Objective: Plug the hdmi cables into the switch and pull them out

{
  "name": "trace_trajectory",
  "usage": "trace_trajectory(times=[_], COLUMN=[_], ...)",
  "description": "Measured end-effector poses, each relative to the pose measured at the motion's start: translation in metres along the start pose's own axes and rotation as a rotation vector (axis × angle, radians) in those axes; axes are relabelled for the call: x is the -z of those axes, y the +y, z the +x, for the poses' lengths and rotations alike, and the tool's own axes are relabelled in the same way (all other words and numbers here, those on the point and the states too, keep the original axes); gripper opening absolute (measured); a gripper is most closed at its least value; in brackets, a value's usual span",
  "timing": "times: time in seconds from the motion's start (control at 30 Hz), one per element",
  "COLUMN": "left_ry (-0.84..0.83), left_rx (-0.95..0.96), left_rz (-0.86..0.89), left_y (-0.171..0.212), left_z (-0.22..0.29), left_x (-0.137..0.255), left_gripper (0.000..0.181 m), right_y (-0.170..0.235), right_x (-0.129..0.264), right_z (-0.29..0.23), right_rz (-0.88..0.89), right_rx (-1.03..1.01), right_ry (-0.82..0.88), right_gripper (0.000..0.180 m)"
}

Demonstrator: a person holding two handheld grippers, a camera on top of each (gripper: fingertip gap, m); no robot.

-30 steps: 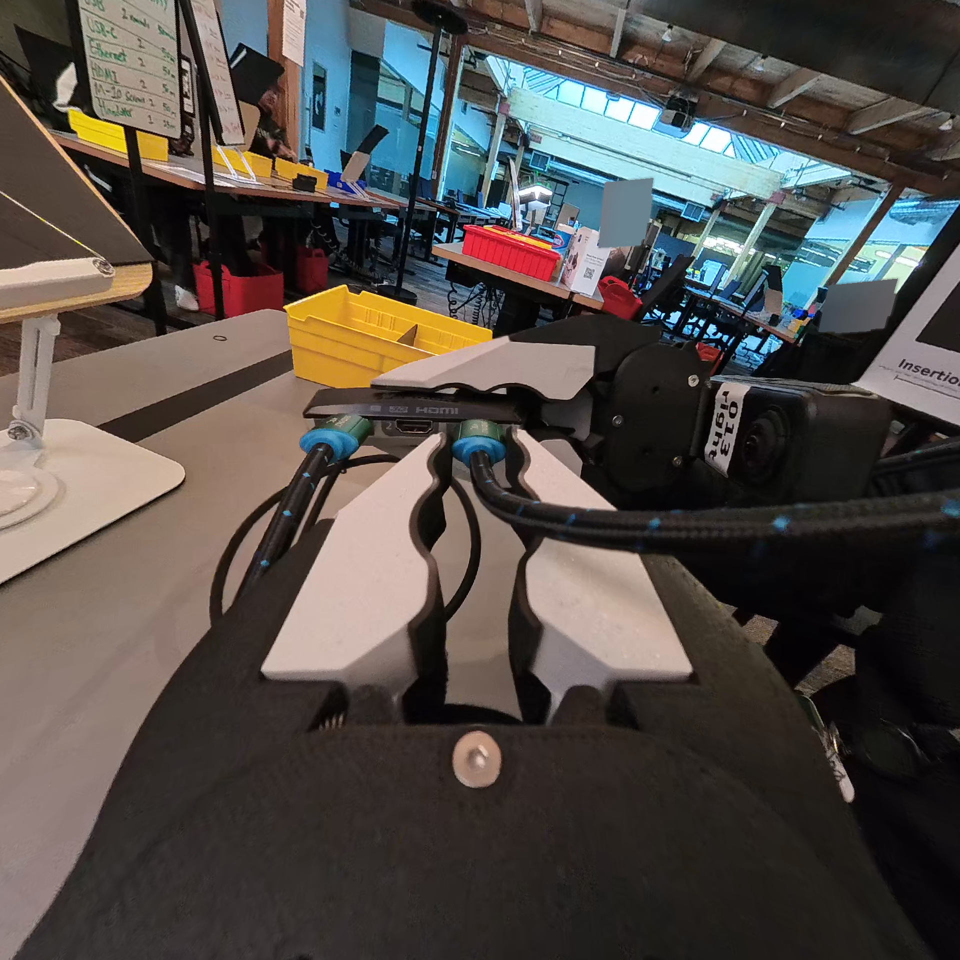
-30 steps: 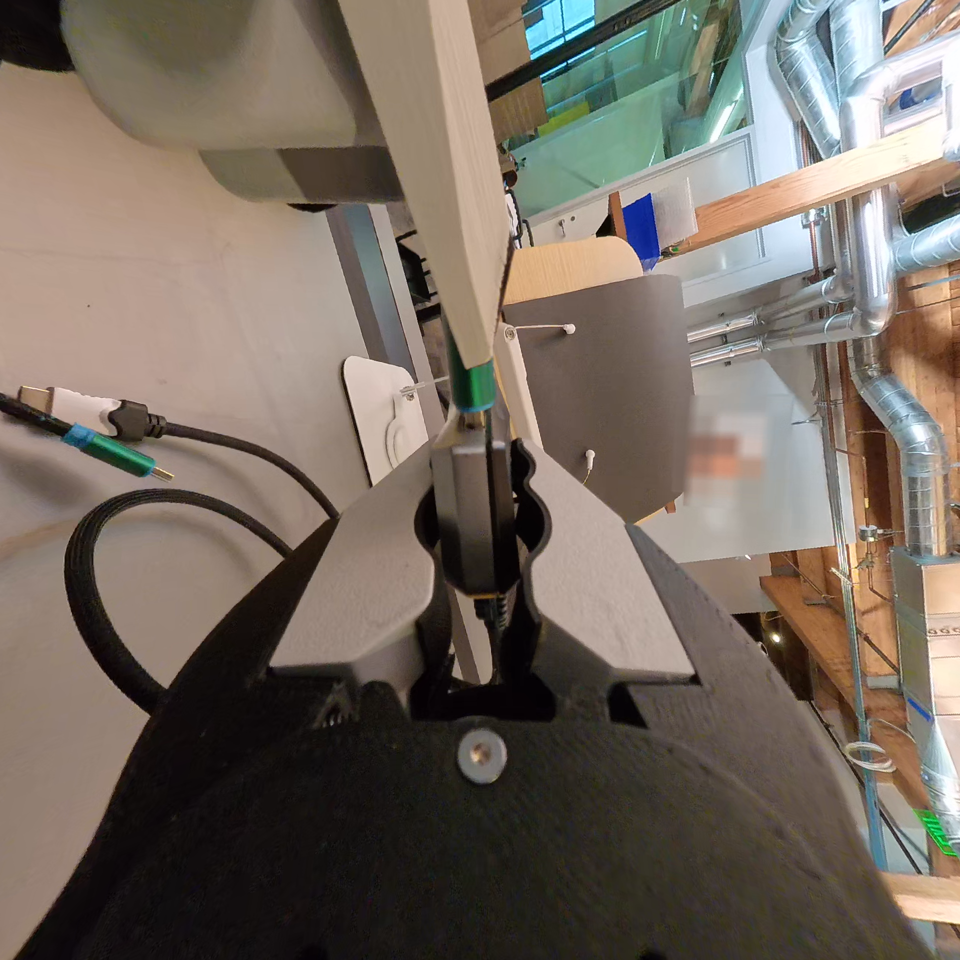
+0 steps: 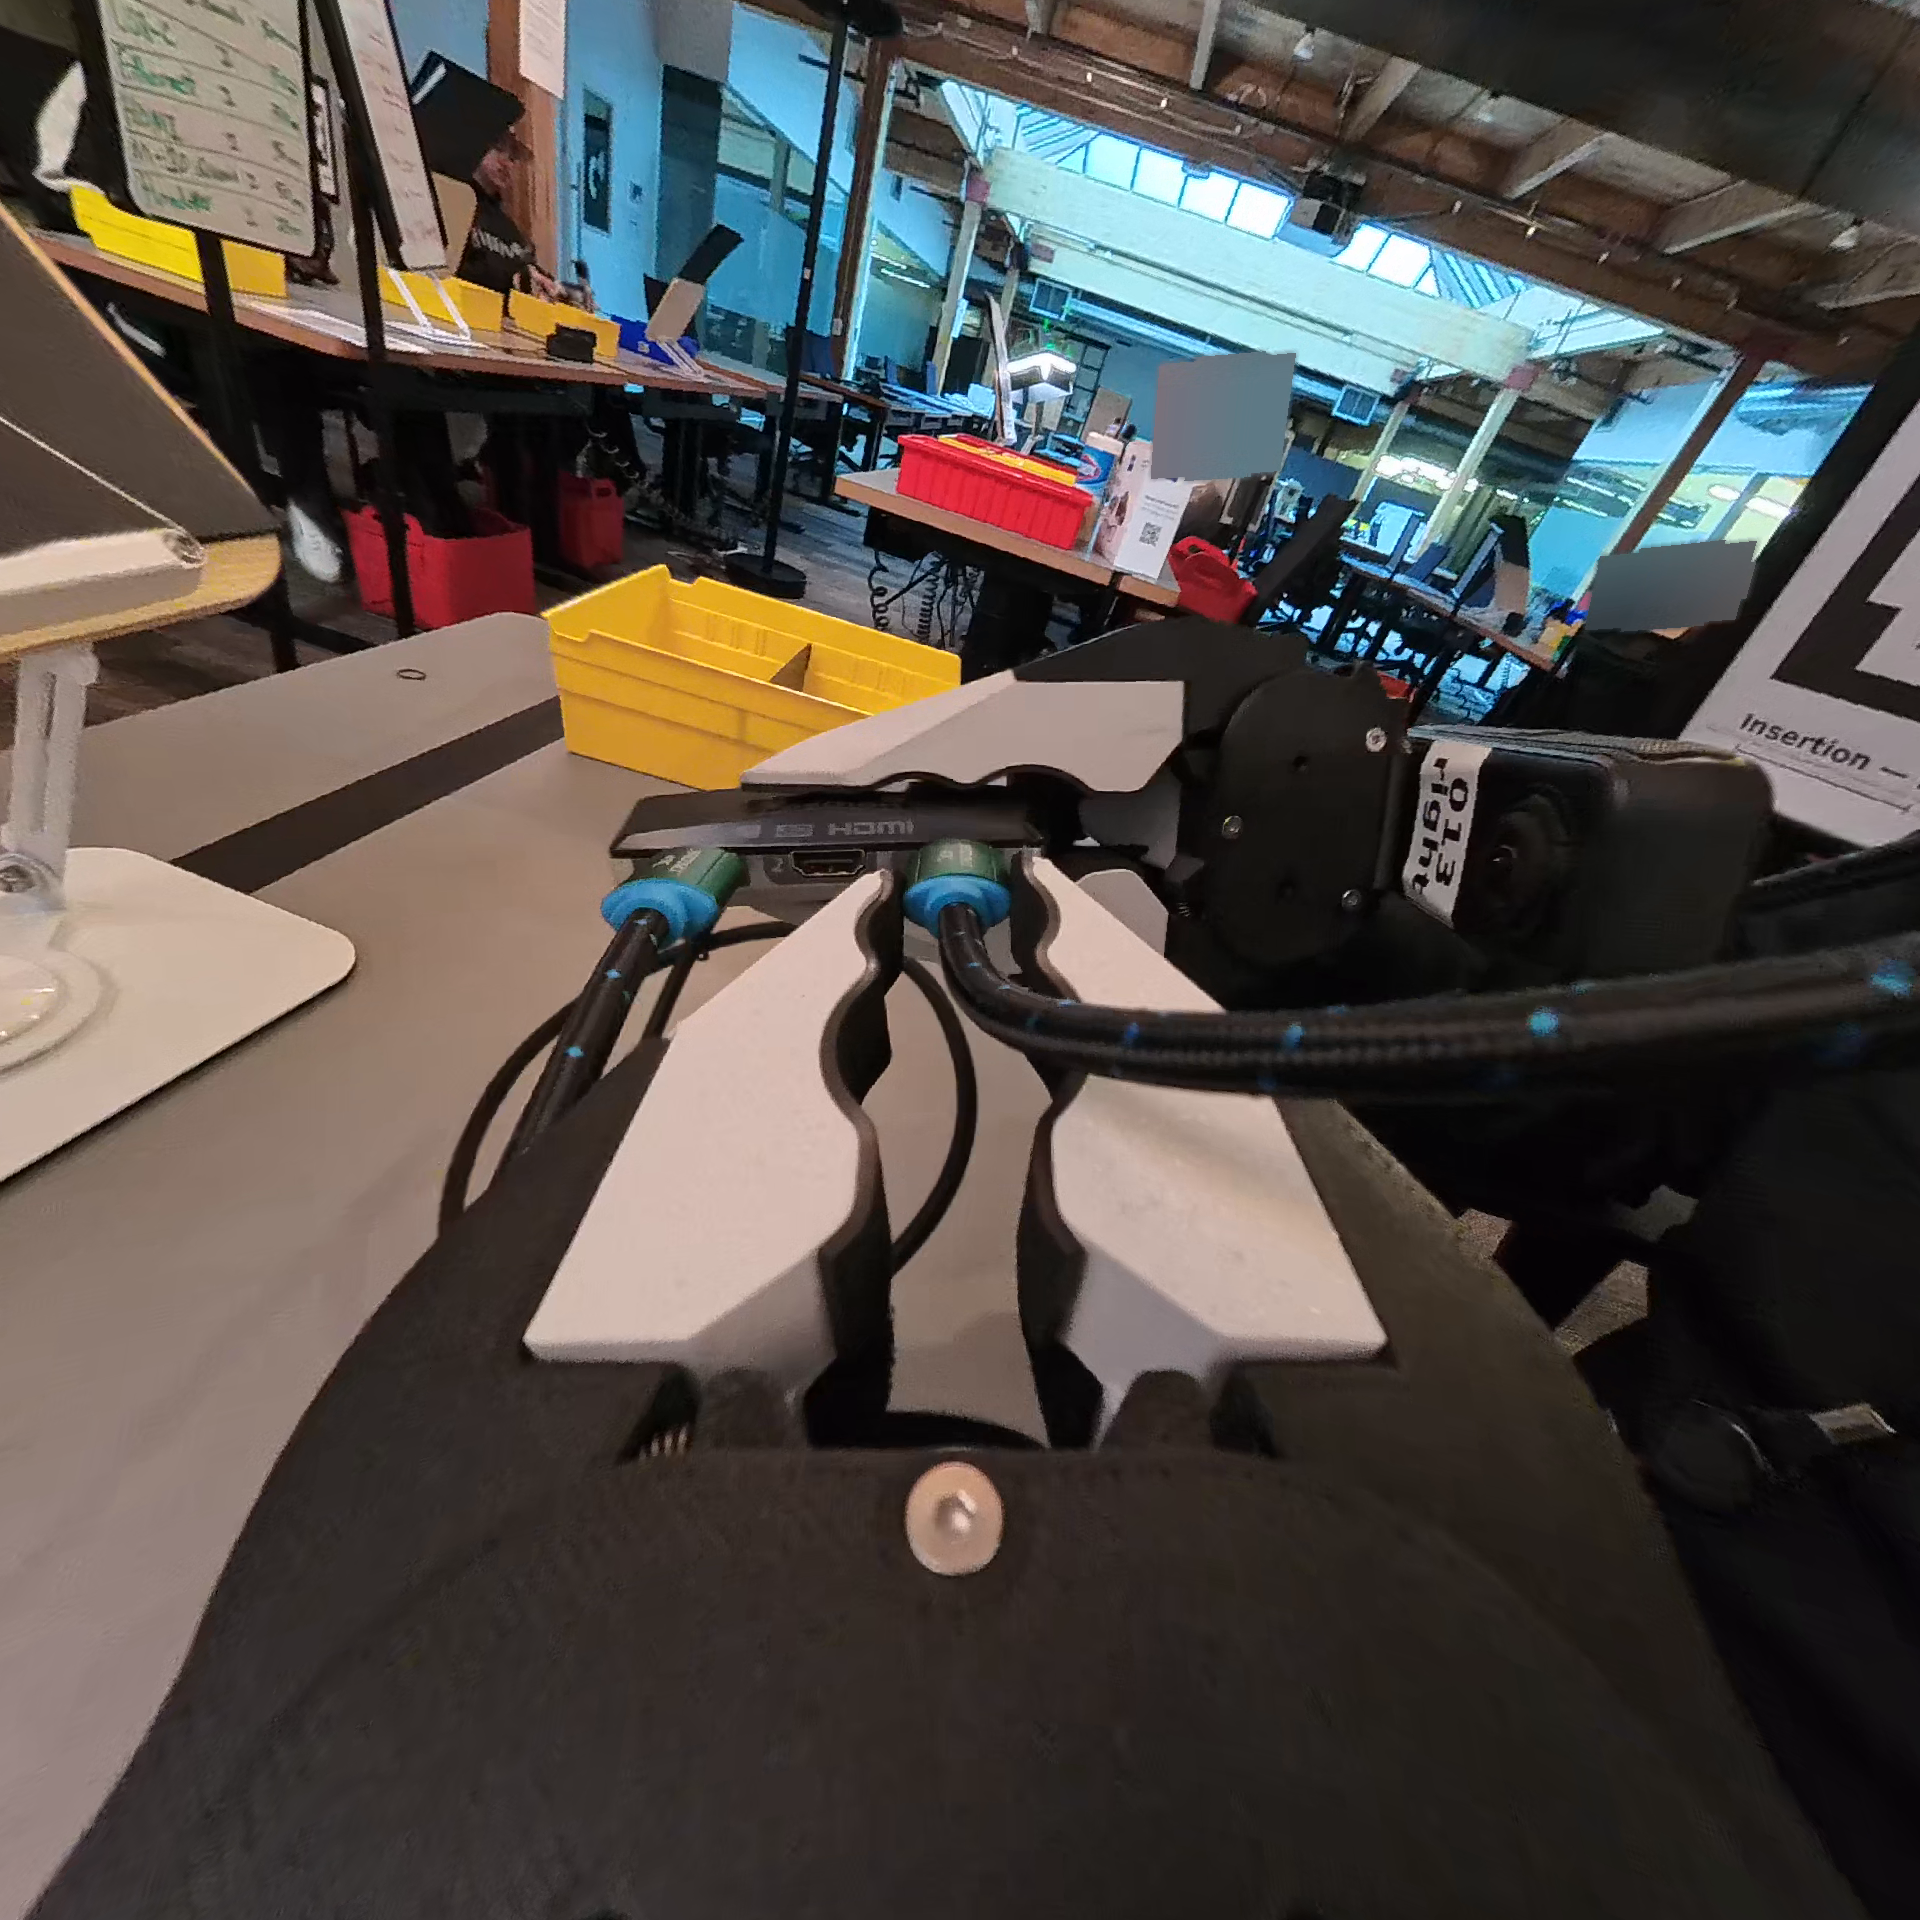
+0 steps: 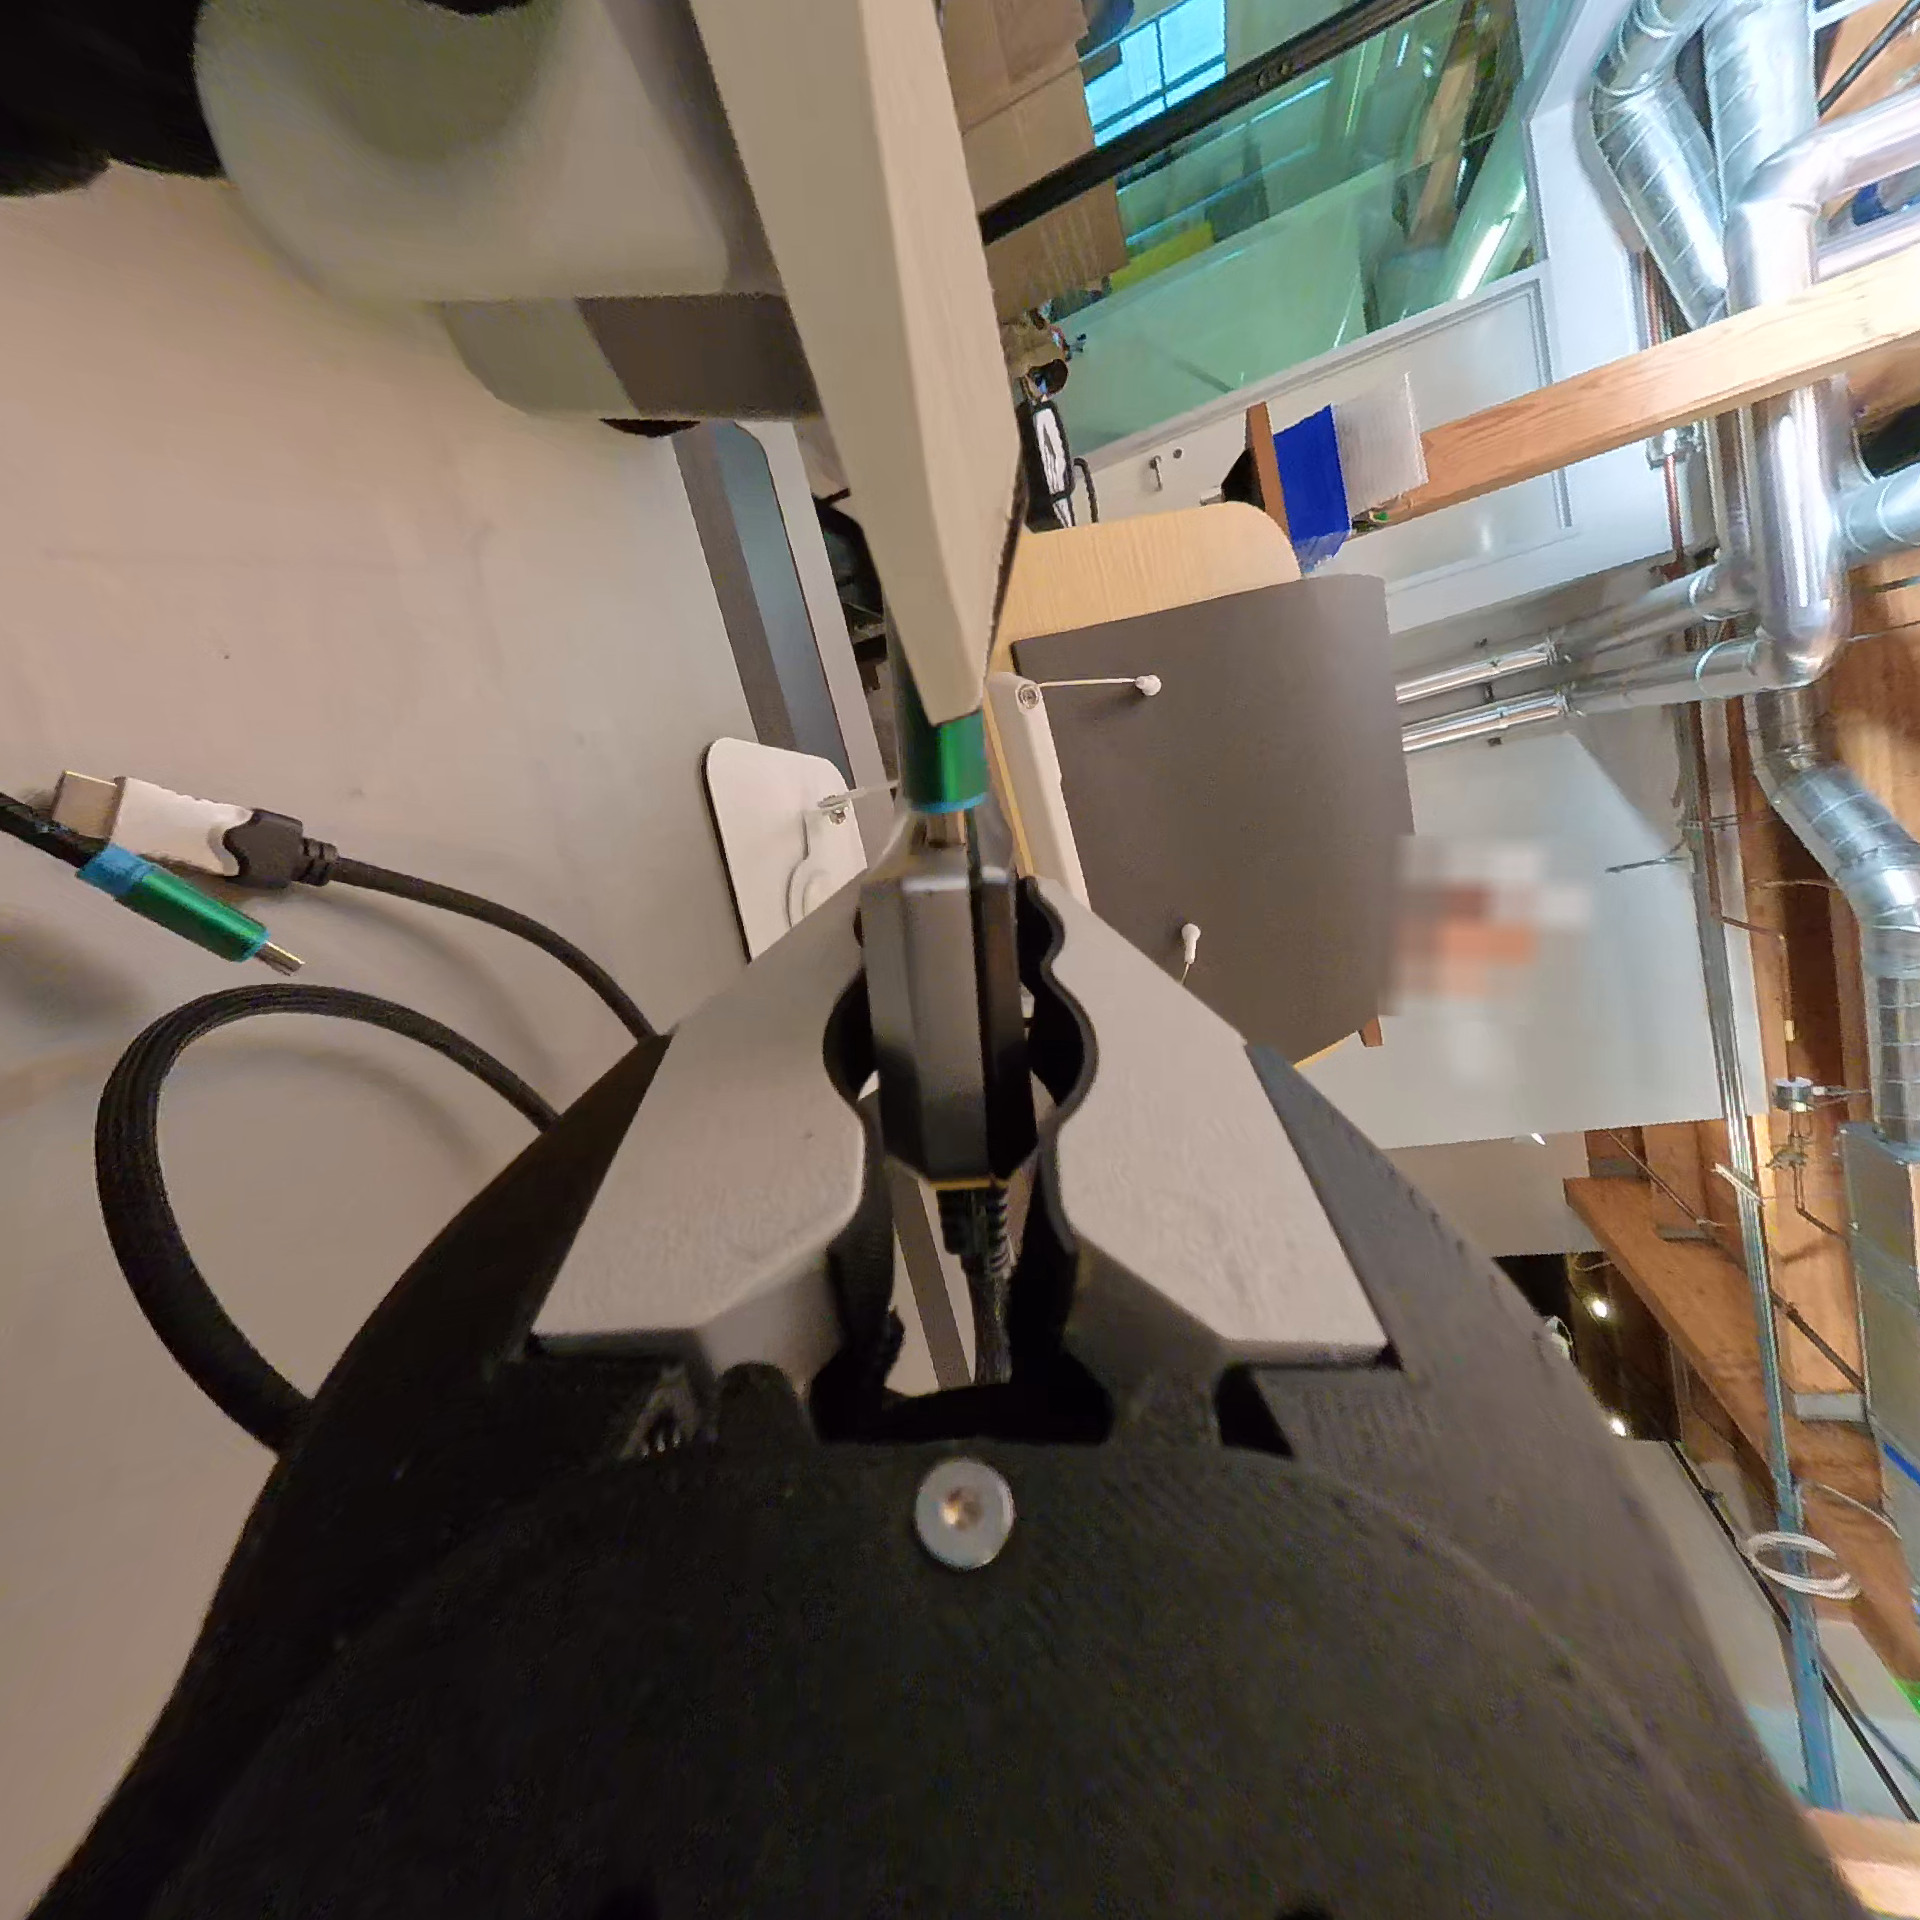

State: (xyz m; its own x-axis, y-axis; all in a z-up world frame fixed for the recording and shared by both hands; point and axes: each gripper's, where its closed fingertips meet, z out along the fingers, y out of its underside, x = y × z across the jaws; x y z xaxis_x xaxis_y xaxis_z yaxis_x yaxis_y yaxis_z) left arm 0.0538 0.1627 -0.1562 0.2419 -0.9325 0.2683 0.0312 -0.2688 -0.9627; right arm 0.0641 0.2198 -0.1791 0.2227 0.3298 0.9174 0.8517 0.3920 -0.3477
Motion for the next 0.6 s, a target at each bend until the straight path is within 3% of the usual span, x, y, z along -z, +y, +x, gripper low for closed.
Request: trace_trajectory(times=[0.3, 0.4, 0.57, 0.6], left_ry=[0.028, 0.038, 0.030, 0.031], left_rx=[0.043, 0.032, 0.038, 0.039], left_rz=[-0.005, -0.022, -0.029, -0.028], left_y=[0.002, 0.006, 0.010, 0.010], left_z=[-0.007, -0.003, -0.006, -0.006], left_x=[0.005, 0.003, 0.001, 0.001], left_gripper=[0.019, 0.019, 0.019, 0.019], right_y=[-0.013, -0.005, 0.001, 0.000], right_x=[0.001, -0.005, -0.012, -0.012], right_z=[-0.006, -0.005, -0.015, -0.019], right_rz=[0.069, 0.027, -0.010, -0.008], right_rx=[-0.022, -0.054, -0.088, -0.082], right_ry=[-0.057, -0.060, -0.119, -0.135], right_gripper=[0.021, 0.038, 0.052, 0.047])
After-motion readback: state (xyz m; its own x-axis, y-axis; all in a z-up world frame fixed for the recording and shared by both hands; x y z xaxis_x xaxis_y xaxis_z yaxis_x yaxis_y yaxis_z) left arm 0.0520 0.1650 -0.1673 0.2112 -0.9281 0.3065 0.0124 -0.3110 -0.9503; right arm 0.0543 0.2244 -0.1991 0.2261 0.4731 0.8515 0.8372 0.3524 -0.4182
